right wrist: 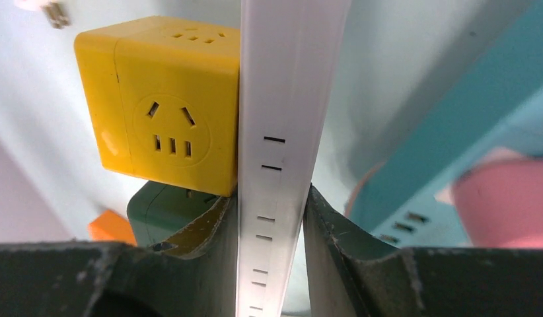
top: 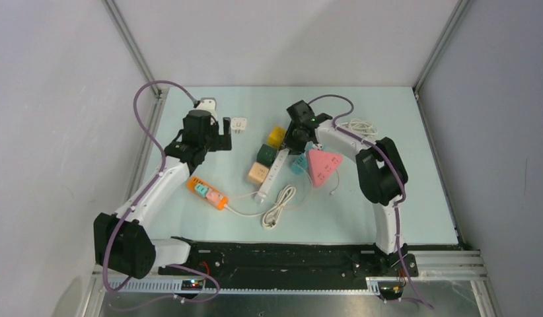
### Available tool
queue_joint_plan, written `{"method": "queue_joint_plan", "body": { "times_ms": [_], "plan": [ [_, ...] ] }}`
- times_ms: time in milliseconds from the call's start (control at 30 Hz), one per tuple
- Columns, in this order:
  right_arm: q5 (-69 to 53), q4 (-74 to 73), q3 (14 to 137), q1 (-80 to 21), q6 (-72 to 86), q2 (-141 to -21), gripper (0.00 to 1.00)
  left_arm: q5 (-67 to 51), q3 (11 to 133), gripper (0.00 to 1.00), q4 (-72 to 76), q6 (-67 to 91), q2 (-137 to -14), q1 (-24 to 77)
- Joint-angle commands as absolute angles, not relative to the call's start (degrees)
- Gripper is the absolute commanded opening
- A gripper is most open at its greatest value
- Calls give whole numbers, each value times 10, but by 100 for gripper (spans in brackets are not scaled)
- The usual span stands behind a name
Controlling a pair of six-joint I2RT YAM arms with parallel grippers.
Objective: Insert the plug
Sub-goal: Adjust the socket at the center of the board.
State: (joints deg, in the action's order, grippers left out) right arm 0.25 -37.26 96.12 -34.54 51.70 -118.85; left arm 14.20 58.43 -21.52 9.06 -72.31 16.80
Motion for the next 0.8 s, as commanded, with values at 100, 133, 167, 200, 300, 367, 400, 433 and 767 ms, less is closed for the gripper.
{"method": "queue_joint_plan", "body": {
  "times_ms": [100,133,167,200,300,367,400,433,767],
  "plan": [
    [-223,-11,886,-297,572,-1186,0,90,602,100,-197,108,-739,163],
    [-231,26,892,-292,572,-1203,0,90,605,100,-197,110,-744,164],
    [-251,43,898,-290,571,-1214,0,91,605,100,-196,117,-748,163],
    [-259,77,907,-286,571,-1233,0,89,608,100,-196,118,-755,163],
    [-294,142,922,-276,588,-1274,0,80,615,100,-196,130,-772,161],
    [-312,197,918,-269,614,-1300,0,63,638,100,-196,130,-794,160],
    [-315,229,916,-266,631,-1314,0,48,646,100,-196,131,-812,159],
    [-320,240,912,-261,637,-1319,0,39,656,100,-196,132,-823,159],
    [-308,229,864,-236,632,-1325,27,-109,858,76,-192,163,-1028,160]
  ]
}}
